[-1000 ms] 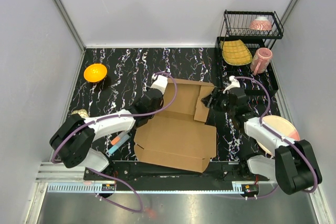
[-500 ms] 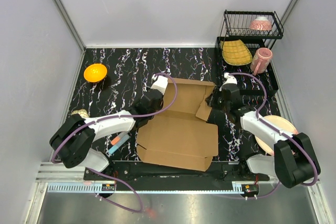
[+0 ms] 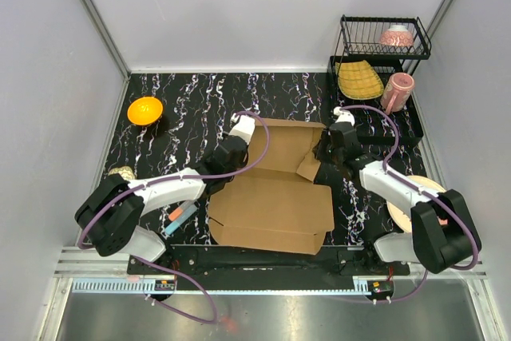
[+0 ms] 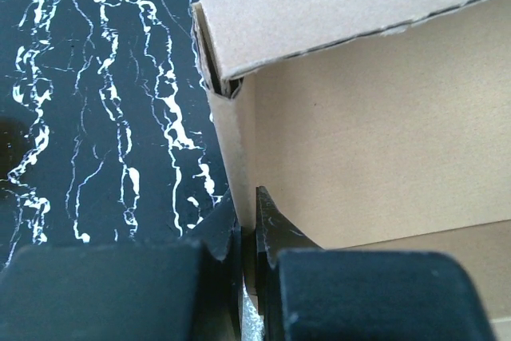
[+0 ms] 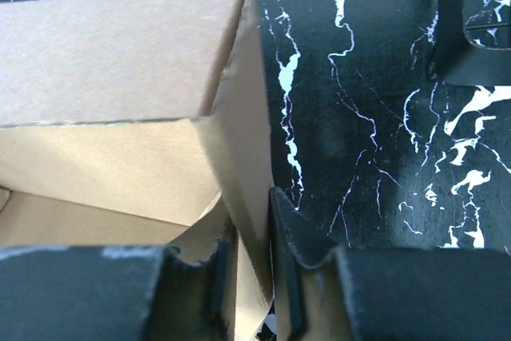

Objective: Fold the paper box

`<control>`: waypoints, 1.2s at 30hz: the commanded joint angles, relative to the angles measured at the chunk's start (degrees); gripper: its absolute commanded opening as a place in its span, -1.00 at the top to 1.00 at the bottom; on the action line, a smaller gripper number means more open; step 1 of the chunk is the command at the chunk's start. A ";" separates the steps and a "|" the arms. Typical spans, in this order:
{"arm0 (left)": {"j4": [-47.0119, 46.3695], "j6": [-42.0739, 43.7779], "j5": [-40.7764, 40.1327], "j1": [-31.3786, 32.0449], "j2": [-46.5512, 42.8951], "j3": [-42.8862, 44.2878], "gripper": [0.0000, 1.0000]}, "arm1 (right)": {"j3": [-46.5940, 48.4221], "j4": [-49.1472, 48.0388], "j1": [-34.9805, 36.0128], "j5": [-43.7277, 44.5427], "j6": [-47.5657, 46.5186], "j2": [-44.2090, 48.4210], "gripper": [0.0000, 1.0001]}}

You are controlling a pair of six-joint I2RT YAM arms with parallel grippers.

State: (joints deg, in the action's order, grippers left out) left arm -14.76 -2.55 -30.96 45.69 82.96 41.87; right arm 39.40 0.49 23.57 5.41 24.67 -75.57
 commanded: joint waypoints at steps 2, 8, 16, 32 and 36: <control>-2.64 2.19 2.84 0.98 -2.80 0.15 1.00 | 0.77 6.01 1.56 1.44 -1.20 -3.09 0.81; -2.29 2.19 2.66 0.98 -2.89 0.50 1.00 | 2.18 10.49 2.44 5.23 -0.49 -2.39 1.00; -2.29 2.11 2.48 0.98 -2.89 0.50 1.00 | -0.55 6.72 2.53 -5.22 1.61 1.74 -0.07; -1.76 1.93 2.57 1.07 -3.42 0.50 1.00 | 0.77 9.70 6.22 -8.31 -1.29 -4.32 0.58; -1.58 1.84 2.48 1.07 -3.68 0.41 1.00 | 1.38 10.84 6.75 -7.61 -1.55 -4.76 0.95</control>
State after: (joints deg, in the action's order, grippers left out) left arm -12.32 -1.48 -32.97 45.30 81.36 41.82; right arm 40.62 5.17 26.89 3.81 23.77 -78.17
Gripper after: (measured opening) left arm 0.045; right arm 0.104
